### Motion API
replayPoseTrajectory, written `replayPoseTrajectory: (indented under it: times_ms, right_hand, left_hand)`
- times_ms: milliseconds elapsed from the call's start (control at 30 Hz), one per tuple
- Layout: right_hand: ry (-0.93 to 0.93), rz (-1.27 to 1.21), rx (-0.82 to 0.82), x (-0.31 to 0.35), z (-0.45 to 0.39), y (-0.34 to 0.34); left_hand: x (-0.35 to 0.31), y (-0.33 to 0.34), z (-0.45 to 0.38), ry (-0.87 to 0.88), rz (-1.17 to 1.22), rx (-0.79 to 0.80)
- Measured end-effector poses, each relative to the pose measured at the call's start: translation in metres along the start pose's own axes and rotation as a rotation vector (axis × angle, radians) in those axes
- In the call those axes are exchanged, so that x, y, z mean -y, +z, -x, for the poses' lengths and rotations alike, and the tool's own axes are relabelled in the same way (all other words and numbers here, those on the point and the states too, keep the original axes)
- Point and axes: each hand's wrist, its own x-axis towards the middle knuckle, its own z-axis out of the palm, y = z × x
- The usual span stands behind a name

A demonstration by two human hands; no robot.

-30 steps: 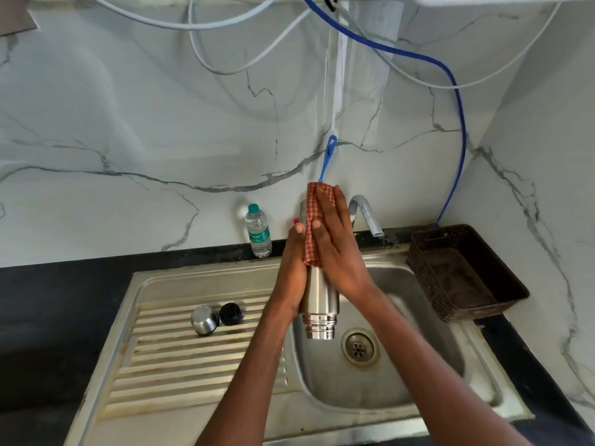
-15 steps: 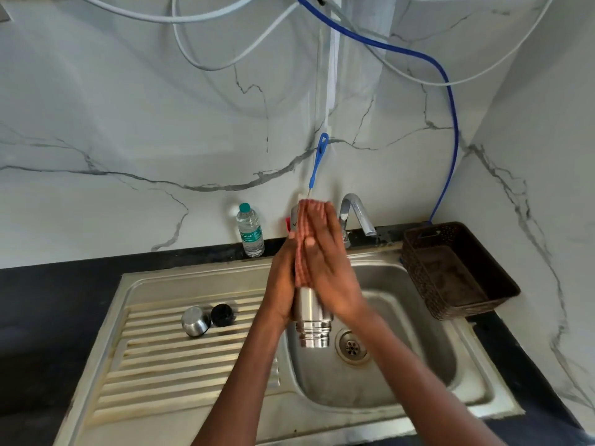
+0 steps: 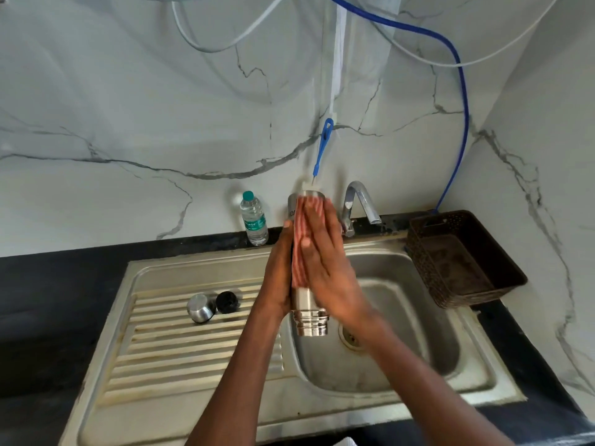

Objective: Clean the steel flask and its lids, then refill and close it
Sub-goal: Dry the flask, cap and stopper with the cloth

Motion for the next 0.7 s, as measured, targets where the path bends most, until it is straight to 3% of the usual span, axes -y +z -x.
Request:
replayPoseTrajectory:
  times_ms: [133, 233, 367, 500, 700]
  right_hand:
    - [0.027, -0.041, -0.056, 0.001, -0.037, -0.011]
    - [-0.004, -0.077, 0.016, 0.006, -0.016, -0.004]
    - [-0.023, -0.101, 0.101, 0.002, 0.046, 0.014]
    - [0.023, -0.168, 0.049, -0.001, 0.035, 0.009]
    - [-0.01, 0.045, -0.047, -0.002, 0.023, 0.006]
  left_hand:
    - [-0.005, 0.009, 0.004, 0.009, 0.071, 0.031]
    - [-0.014, 0.001, -0.005, 0.041, 0.031, -0.071]
    - [-0.013, -0.016, -0.014, -0.026, 0.066, -0.025]
    - [-0.006, -0.015, -0.014, -0.087, 0.092, 0.039]
    - [-0.017, 0.01, -0.005, -0.108, 0.153, 0.082]
